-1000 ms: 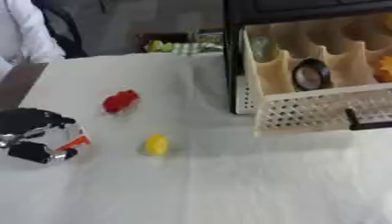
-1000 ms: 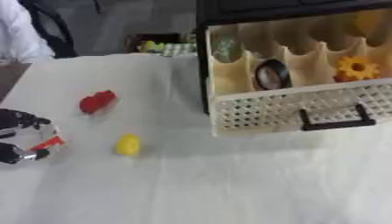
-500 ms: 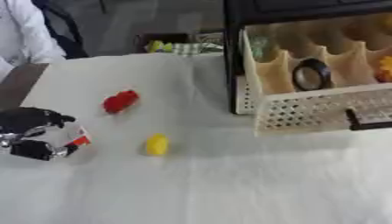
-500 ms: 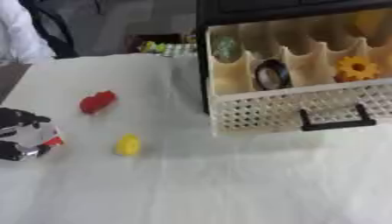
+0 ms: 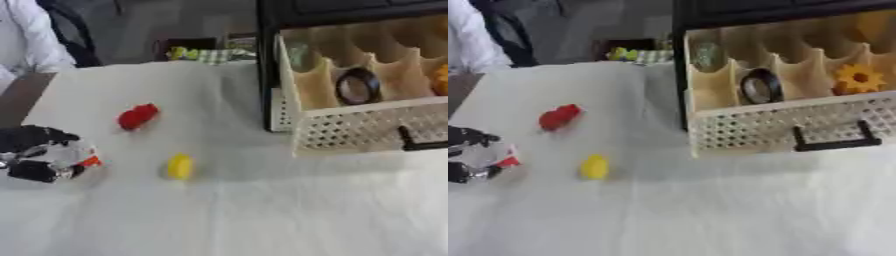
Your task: Pick up objects from table and place into drawer.
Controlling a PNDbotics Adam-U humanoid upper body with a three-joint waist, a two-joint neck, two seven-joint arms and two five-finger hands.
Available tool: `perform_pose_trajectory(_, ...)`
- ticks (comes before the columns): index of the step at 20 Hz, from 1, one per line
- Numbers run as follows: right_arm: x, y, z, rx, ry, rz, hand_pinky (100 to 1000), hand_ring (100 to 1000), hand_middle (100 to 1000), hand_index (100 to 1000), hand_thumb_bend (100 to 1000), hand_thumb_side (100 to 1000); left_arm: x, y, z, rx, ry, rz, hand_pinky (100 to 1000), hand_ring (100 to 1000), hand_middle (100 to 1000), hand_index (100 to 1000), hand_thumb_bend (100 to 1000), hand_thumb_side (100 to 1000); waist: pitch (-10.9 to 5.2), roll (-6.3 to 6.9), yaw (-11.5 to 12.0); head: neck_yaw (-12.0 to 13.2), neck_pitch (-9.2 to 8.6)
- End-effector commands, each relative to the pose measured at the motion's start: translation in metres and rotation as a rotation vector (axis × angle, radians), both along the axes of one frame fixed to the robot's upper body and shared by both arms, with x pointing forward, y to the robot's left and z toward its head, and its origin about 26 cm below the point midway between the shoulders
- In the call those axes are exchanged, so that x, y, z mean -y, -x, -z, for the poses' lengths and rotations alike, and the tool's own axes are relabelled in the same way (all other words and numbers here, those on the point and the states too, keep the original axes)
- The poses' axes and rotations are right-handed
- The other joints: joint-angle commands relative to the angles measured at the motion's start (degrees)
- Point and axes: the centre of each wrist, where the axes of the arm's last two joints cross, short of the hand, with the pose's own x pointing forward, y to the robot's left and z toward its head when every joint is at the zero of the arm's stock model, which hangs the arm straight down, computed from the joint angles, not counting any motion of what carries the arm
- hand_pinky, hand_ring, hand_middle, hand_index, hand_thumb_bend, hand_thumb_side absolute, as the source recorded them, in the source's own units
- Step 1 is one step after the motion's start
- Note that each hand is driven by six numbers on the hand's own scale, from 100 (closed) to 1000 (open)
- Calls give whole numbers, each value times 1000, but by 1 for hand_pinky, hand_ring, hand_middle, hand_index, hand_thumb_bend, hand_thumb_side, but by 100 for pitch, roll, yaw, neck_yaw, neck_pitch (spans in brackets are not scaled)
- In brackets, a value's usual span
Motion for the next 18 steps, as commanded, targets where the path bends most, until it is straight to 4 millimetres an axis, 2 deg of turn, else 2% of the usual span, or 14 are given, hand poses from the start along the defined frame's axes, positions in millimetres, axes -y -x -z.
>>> perform_pose_trajectory(1, 2, 5, -9, 37, 2, 5, 730, 710, 375, 766, 100, 1000, -9, 2, -13, 6, -32, -23, 734, 854, 786, 1000, 461, 1000, -84, -23, -8, 34, -75)
perform_pose_trajectory(7, 4, 5, -7, 30, -6, 17, 730, 712, 372, 764, 100, 1000, -8, 1, -11, -2, -39, -17, 725, 842, 760, 989, 451, 1000, -29, -20, -6, 62, -76)
perform_pose_trajectory(10, 5, 5, -6, 25, -11, 27, 729, 712, 372, 763, 100, 1000, -6, 0, -12, 8, -31, -9, 708, 807, 701, 885, 433, 1000, -21, -27, -1, 68, -59)
perform_pose_trajectory(15, 6, 5, -5, 20, -15, 33, 729, 712, 373, 758, 100, 1000, -3, -1, -15, 42, -32, -1, 683, 759, 618, 822, 423, 1000, -26, -27, 3, 88, -47)
perform_pose_trajectory(16, 6, 5, -5, 19, -17, 34, 729, 712, 372, 757, 100, 1000, -2, -1, -16, 50, -34, 0, 669, 728, 575, 790, 405, 939, -29, -26, 0, 91, -48)
perform_pose_trajectory(18, 7, 5, -4, 14, -19, 37, 730, 713, 372, 754, 100, 1000, -1, -1, -16, 69, -35, 2, 650, 702, 551, 771, 383, 874, -33, -28, 2, 94, -48)
